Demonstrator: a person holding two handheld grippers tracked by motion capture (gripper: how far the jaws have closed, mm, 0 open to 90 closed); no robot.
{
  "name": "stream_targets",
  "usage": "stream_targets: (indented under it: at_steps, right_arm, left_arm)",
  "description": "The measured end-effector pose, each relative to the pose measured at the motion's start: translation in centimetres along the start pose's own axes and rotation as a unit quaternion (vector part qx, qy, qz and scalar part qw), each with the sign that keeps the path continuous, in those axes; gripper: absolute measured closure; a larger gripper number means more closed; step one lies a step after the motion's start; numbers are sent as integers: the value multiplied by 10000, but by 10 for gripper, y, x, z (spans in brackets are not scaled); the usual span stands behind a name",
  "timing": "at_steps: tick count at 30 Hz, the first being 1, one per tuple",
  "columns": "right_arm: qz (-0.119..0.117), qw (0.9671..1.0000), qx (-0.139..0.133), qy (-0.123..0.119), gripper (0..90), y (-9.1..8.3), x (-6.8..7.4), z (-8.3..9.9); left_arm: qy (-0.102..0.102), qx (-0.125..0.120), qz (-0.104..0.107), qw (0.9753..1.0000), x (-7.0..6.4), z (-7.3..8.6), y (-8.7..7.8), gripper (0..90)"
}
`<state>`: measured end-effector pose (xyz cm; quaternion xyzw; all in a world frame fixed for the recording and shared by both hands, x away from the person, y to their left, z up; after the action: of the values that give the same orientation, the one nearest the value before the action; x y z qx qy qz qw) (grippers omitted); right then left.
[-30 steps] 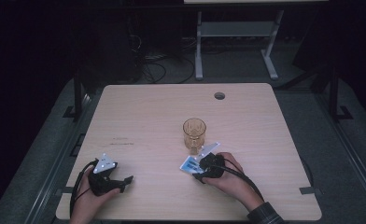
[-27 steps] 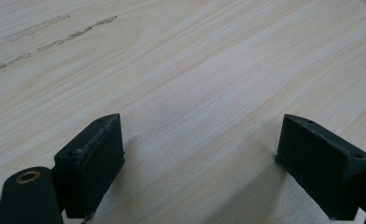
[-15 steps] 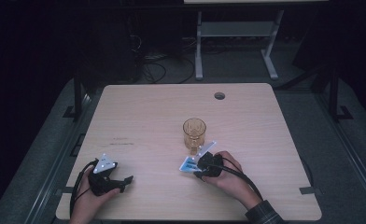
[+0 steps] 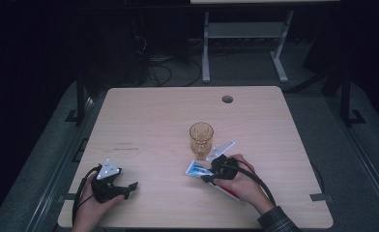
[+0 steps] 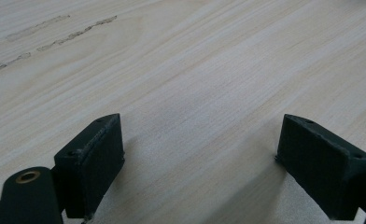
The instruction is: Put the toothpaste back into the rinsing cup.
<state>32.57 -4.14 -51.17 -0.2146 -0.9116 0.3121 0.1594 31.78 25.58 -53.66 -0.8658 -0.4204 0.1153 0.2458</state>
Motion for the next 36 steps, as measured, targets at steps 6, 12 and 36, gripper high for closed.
stream_targets:
  at_steps: [6, 12, 36]
  right_arm:
    - [-154, 9994, -283, 115, 723, -11, -2, -5]
    - [-203, 9984, -485, 217, 724, -23, -4, -9]
    - [-215, 9894, -1338, 525, 720, -68, -20, -21]
  left_arm:
    - [-3, -2, -2, 10000, 0, 0, 0, 136]
    - [-4, -3, -2, 10000, 0, 0, 0, 136]
    - [-9, -9, -5, 10000, 0, 0, 0, 136]
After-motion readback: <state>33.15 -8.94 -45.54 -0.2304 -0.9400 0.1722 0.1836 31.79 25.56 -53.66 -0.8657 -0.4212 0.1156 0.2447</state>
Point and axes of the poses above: each handheld gripper's, and its own axes: y roughly forward along the jaws, z roughly out of its underside, x roughly to its left, the point moved 9 cm from there along y, roughly forward along the jaws, and after that the axes turned 12 degrees about -x, right-handed, at the moved point
